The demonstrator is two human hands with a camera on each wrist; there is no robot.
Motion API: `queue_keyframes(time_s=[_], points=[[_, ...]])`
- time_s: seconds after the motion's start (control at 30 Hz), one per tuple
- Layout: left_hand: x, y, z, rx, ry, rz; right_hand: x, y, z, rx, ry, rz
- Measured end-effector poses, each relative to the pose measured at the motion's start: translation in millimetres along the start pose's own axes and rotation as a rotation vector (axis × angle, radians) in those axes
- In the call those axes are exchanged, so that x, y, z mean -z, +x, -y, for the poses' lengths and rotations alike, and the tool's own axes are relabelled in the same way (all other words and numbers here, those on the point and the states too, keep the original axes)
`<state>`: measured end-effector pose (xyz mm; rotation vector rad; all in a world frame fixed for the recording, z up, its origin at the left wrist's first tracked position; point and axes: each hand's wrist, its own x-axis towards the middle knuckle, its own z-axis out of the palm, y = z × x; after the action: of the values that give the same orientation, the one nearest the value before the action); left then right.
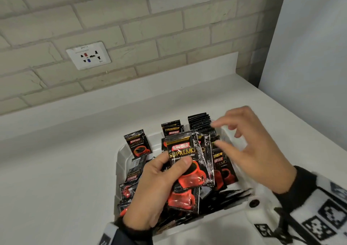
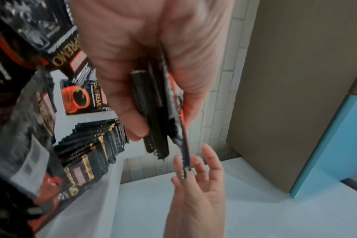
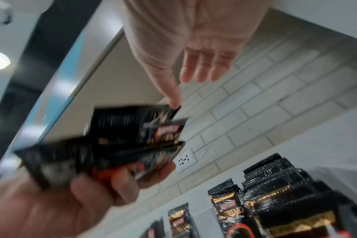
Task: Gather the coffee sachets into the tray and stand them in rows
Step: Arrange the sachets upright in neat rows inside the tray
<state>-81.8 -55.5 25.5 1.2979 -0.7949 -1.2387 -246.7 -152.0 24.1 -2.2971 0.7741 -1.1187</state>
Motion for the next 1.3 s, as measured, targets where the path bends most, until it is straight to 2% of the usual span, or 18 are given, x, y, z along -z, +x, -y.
queue_keyframes(time_s=[0.07, 0.13, 0.23, 0.3, 0.47, 0.57, 0.7, 0.87, 1.03, 1.13, 1.23, 1.3], points=[[4, 0, 1, -0.027, 0.036, -0.038, 5, 2, -2, -0.179, 0.219, -0.034], [7, -1, 3, -0.048, 0.080, -0.054, 11, 7, 3, -0.300, 0.378, 0.004], [4, -2, 4, -0.060, 0.117, -0.039, 14, 15, 13, -0.397, 0.434, 0.232], [2, -3, 3, -0.075, 0.165, -0.014, 12, 20, 17, -0.449, 0.485, 0.329], [5, -3, 1, -0.086, 0.195, 0.029, 10, 28, 13, -0.510, 0.558, 0.324], [7, -2, 2, -0.063, 0.191, 0.033, 12, 29, 13, -0.507, 0.573, 0.301], [5, 0, 2, -0.056, 0.222, 0.091, 7, 26, 18, -0.497, 0.553, 0.392], [4, 2, 3, -0.104, 0.332, 0.097, 0, 25, 22, -0.515, 0.520, 0.414], [8, 1, 7, -0.164, 0.501, 0.061, 5, 35, 36, -0.340, 0.206, 0.539], [5, 1, 6, -0.158, 0.529, 0.059, 5, 47, 40, -0.256, 0.008, 0.687], [8, 1, 7, -0.154, 0.511, 0.031, 6, 62, 42, -0.255, -0.042, 0.831], [14, 1, 4, -0.153, 0.467, -0.039, 9, 74, 43, -0.252, -0.034, 0.852]])
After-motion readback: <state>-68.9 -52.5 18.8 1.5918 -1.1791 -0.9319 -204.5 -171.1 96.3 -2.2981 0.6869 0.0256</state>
